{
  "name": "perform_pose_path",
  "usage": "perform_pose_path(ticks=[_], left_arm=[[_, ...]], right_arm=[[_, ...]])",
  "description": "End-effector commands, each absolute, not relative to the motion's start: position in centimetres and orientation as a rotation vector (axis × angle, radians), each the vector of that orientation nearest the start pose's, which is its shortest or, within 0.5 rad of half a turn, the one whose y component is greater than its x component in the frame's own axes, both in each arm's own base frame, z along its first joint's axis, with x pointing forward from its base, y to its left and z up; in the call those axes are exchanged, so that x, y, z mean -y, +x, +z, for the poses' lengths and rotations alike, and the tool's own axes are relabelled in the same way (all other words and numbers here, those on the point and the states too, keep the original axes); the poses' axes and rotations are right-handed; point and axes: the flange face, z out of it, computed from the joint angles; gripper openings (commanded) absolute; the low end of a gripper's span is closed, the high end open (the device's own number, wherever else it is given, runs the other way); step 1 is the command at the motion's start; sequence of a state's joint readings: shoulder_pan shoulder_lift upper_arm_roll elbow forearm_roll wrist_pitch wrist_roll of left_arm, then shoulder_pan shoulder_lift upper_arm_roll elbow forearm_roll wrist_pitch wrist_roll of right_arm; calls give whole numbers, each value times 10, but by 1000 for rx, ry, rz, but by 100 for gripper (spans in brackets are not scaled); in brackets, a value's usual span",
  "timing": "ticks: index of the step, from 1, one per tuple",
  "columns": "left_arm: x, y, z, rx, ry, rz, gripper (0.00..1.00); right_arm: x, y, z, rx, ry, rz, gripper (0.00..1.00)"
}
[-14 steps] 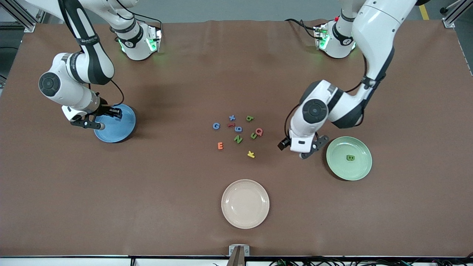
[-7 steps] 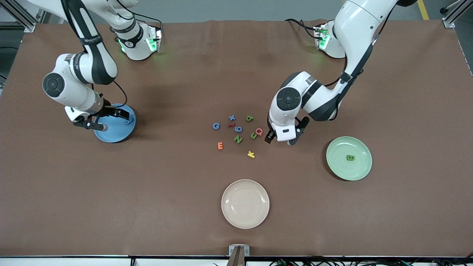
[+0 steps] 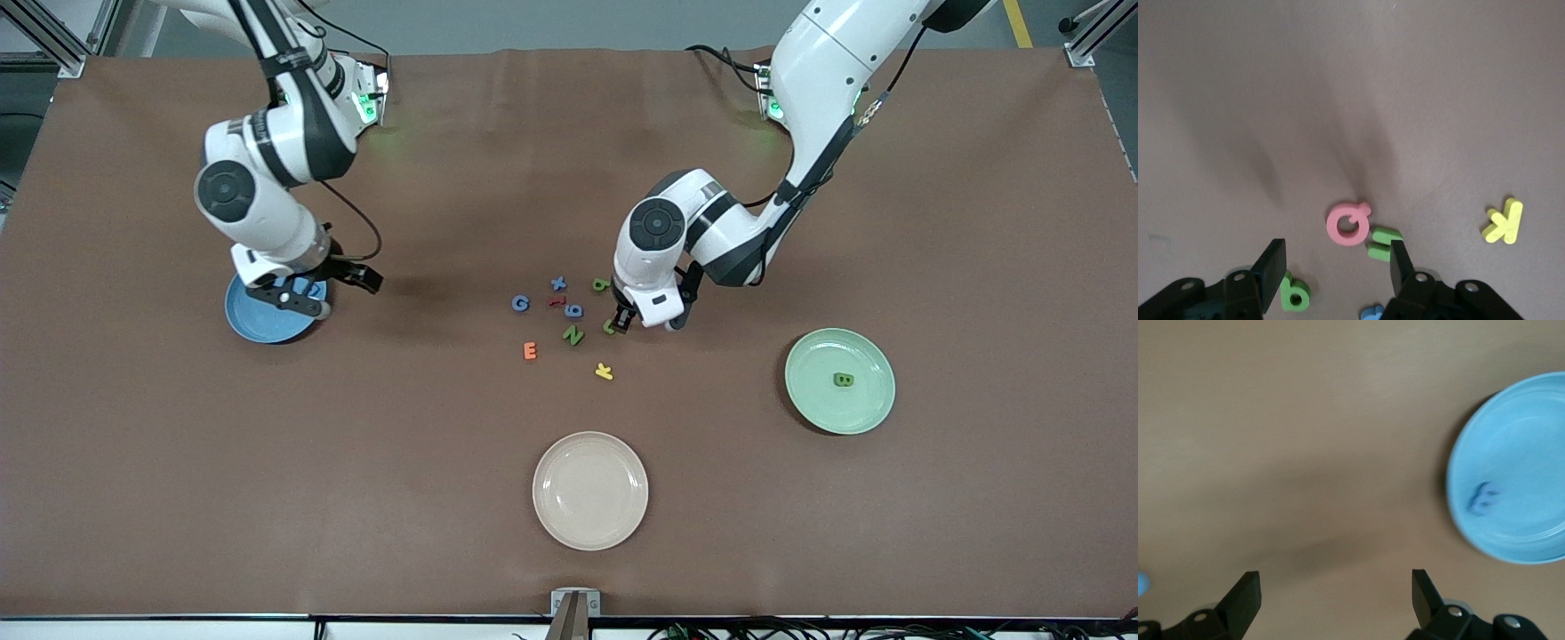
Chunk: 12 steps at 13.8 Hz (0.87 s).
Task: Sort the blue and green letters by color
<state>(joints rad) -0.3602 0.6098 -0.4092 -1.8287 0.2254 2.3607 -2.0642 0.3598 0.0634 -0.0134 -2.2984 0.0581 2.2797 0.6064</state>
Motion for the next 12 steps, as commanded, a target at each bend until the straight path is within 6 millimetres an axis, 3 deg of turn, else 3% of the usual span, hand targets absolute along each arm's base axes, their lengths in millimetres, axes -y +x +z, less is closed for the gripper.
perform_pose_path(ticks=[1, 6, 12], left_arm=[[448, 481, 212, 1803, -2579, 68, 64], [457, 486, 202, 1846, -2581, 35, 64], [471, 483, 192, 1860, -2578, 53, 64]], right_arm=[[-240, 488, 304, -448, -3111, 150, 100], [-319, 507, 291, -352, -3108, 112, 100], [-388, 515, 252, -486, -3055, 76, 100]])
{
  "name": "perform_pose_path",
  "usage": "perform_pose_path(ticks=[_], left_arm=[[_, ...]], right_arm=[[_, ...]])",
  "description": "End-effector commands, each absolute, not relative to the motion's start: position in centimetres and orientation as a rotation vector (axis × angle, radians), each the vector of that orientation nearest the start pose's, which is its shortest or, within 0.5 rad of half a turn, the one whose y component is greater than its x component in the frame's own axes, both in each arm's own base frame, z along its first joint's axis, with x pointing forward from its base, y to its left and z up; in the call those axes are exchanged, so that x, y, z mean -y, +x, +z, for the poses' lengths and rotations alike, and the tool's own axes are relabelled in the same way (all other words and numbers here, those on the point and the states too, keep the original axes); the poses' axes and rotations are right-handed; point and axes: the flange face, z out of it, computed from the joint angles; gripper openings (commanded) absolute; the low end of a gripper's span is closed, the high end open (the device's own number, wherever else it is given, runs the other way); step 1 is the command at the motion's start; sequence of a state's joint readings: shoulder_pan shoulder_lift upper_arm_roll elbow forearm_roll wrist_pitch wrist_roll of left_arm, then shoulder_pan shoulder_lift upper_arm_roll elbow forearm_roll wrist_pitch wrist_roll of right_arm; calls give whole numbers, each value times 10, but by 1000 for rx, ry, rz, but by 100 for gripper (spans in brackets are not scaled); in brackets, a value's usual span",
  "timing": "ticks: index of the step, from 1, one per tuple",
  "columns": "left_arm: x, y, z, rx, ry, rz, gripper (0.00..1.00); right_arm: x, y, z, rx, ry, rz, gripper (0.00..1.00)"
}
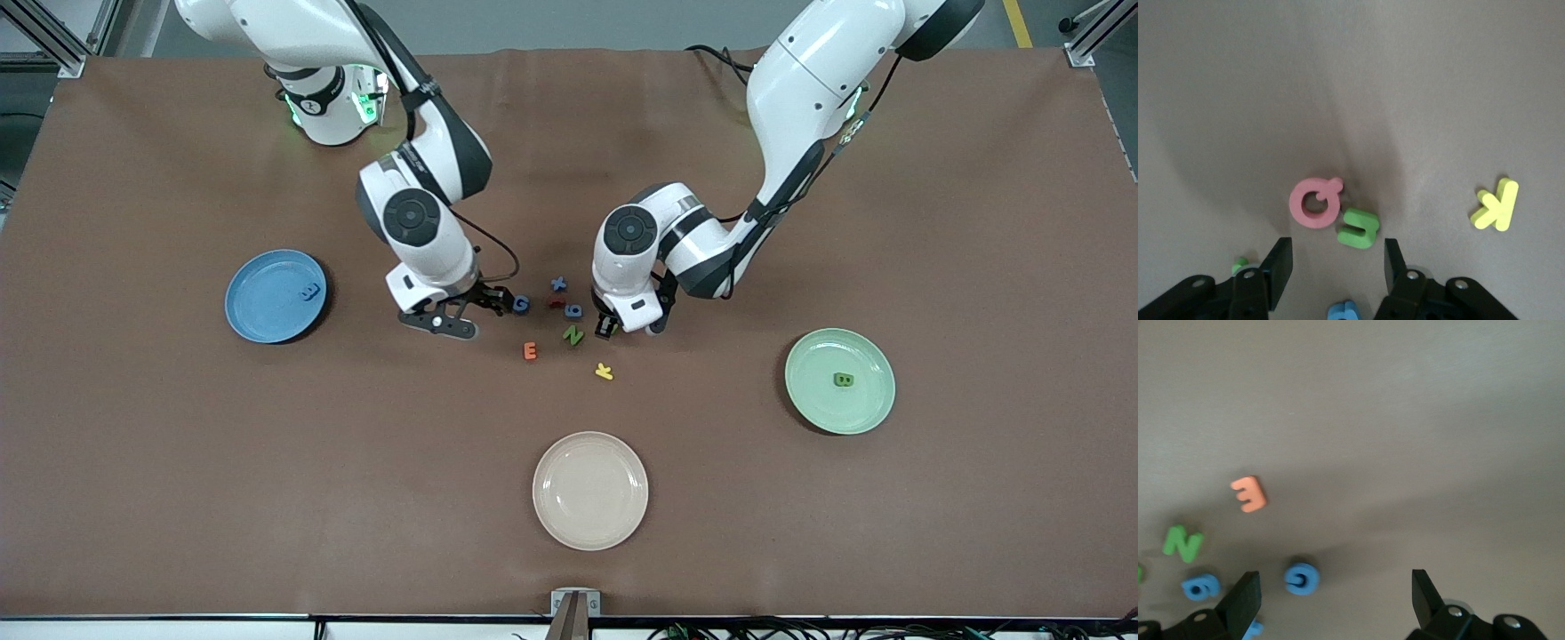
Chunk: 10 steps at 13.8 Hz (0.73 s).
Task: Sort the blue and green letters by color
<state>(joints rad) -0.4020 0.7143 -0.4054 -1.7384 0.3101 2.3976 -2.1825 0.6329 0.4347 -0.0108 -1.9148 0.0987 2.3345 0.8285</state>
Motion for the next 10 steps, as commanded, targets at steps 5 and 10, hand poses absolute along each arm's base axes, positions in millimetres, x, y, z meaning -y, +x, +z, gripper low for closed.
perform_pose_path(ticks=[5, 10], left_arm=[[472, 484, 183, 1872, -2576, 62, 63], [470, 488, 175, 1890, -2579, 66, 62]], right_arm=[[-406, 519, 230, -484, -3052, 57, 100], [-403, 514, 216, -486, -3072, 77, 100]])
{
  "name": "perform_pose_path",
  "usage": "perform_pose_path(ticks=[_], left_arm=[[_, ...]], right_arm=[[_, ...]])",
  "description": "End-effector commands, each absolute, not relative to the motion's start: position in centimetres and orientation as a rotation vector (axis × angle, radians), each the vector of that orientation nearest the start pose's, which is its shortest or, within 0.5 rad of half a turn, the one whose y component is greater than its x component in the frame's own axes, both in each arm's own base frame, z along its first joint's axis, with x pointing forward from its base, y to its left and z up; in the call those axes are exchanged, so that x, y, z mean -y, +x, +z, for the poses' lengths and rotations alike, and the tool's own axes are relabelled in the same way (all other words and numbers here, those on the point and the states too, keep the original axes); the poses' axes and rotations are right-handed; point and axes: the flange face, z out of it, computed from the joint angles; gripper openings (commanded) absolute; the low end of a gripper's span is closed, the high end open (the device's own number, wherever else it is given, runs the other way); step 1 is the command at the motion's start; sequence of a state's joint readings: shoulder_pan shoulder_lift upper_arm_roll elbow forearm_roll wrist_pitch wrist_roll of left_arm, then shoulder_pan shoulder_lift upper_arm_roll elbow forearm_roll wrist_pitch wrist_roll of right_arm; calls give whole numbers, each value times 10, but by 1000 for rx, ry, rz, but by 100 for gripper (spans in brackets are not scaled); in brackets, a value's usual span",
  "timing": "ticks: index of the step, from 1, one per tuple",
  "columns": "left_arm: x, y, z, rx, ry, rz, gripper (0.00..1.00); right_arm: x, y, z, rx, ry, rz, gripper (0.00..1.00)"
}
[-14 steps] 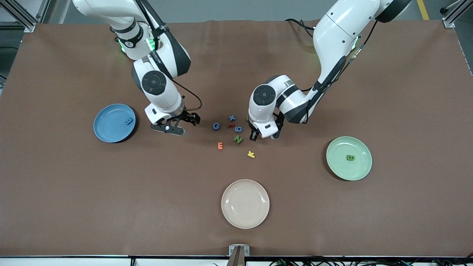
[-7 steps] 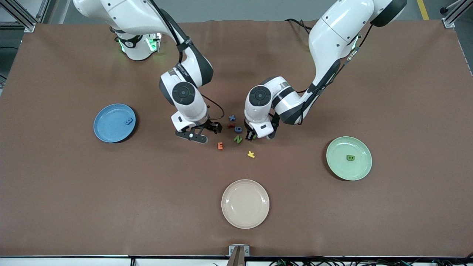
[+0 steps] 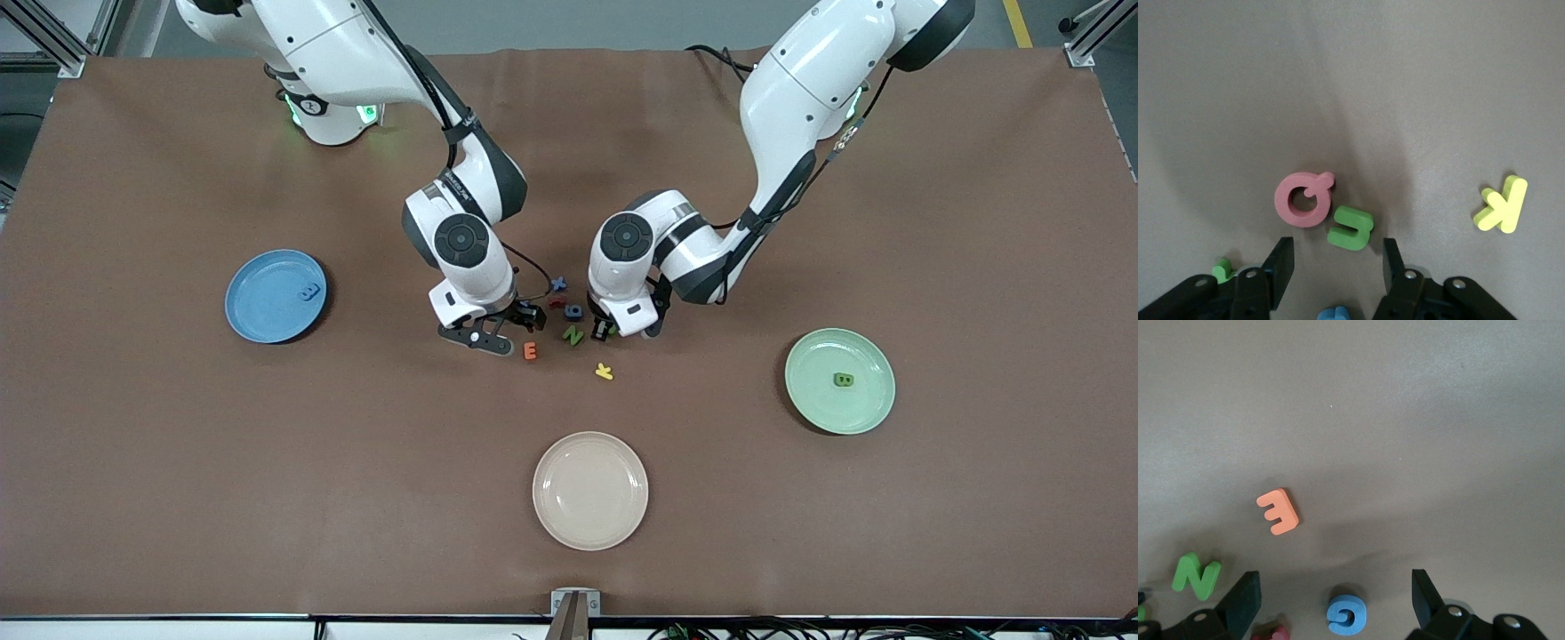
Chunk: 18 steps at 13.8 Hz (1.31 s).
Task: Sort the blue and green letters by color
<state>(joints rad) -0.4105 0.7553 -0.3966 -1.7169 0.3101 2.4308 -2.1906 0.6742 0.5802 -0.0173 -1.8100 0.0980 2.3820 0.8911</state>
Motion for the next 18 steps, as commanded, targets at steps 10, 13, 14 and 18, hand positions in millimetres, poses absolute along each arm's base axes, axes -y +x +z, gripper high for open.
perform_pose_path(ticks=[10, 13, 14, 18], left_arm=[[461, 494, 171, 1900, -2564, 43, 56], [461, 494, 172, 1900, -2565, 42, 44], [461, 494, 172, 1900, -2565, 42, 34], [460, 497, 178, 1901, -2573, 32, 1]], right_arm=[[-419, 447, 168, -624, -3111, 135, 97], [-418, 448, 168, -624, -3111, 132, 91], [-418, 448, 169, -622, -3110, 129, 90], [-420, 452, 170, -618, -3086, 90, 90]])
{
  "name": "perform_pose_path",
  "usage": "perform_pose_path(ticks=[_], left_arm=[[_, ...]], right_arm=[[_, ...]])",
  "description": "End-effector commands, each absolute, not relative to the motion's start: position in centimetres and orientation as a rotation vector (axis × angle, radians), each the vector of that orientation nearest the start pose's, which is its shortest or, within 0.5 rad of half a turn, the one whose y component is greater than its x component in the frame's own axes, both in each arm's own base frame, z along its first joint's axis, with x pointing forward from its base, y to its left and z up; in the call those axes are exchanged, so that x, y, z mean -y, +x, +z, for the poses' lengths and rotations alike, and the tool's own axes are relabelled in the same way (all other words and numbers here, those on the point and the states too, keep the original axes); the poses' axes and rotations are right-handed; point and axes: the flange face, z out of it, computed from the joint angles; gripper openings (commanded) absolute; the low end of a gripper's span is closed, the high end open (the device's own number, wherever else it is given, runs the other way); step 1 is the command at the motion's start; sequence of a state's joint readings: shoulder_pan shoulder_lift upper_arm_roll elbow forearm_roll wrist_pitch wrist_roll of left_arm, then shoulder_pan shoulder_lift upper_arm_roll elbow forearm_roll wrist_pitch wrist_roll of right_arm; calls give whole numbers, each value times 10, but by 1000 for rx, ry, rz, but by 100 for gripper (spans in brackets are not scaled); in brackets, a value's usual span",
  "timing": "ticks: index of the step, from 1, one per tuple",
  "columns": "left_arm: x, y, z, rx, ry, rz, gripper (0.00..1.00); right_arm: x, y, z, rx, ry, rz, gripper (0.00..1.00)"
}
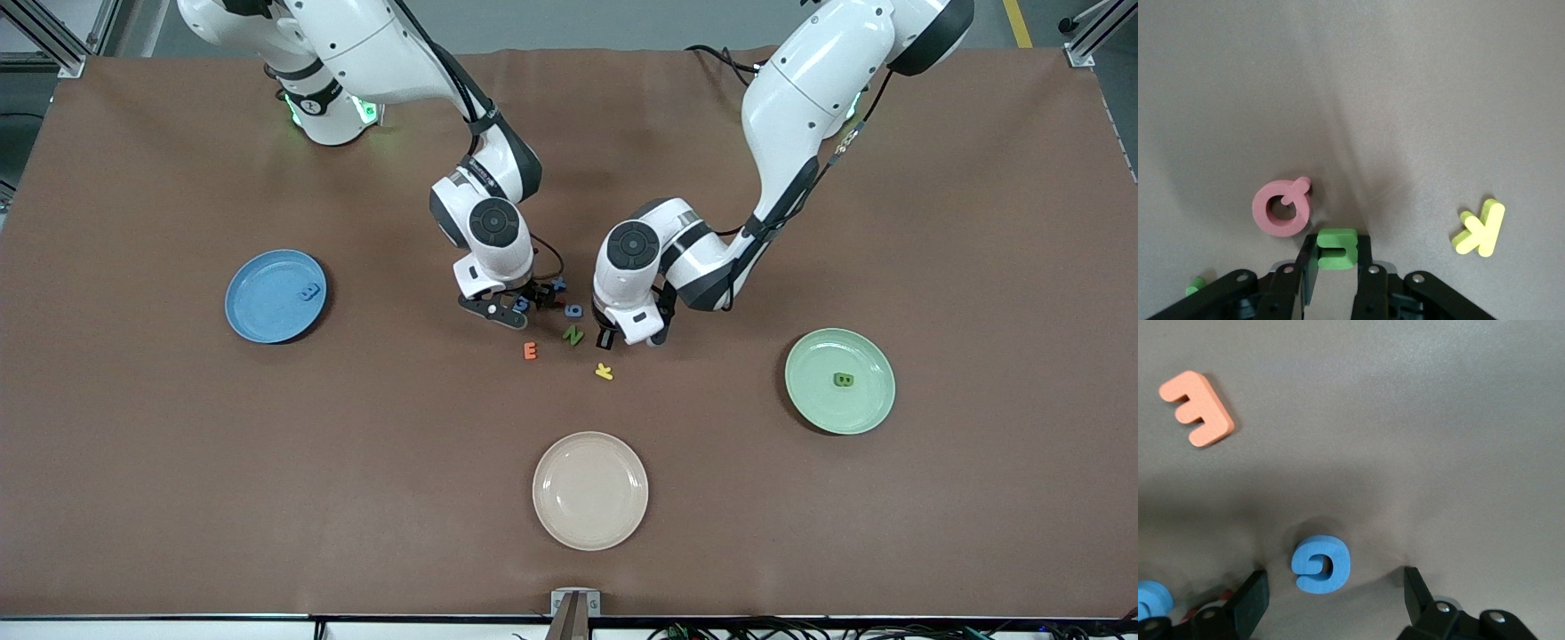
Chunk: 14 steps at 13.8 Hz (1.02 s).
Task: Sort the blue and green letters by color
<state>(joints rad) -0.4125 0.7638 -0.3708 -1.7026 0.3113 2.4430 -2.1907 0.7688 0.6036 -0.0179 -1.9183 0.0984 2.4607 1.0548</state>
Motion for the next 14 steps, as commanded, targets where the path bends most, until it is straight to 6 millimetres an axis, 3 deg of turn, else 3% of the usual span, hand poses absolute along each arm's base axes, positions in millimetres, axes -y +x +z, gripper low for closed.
perform_pose_path(ticks=[1, 5, 9, 12, 14], left_arm=[[461, 498, 181, 1901, -2572, 29, 0], [457, 515, 210, 1895, -2535, -17, 0], [442, 532, 246, 1808, -2553, -120, 0], [405, 553, 264, 1744, -2551, -139, 0], [369, 567, 269, 1675, -2544, -134, 0]], right_arm=[[-420, 452, 168, -616, -3085, 85, 89], [-420, 453, 168, -614, -3082, 80, 83], [-420, 453, 168, -614, -3082, 80, 61], [-418, 455, 168, -618, -3082, 82, 42], [-417, 457, 169, -625, -3080, 80, 21]])
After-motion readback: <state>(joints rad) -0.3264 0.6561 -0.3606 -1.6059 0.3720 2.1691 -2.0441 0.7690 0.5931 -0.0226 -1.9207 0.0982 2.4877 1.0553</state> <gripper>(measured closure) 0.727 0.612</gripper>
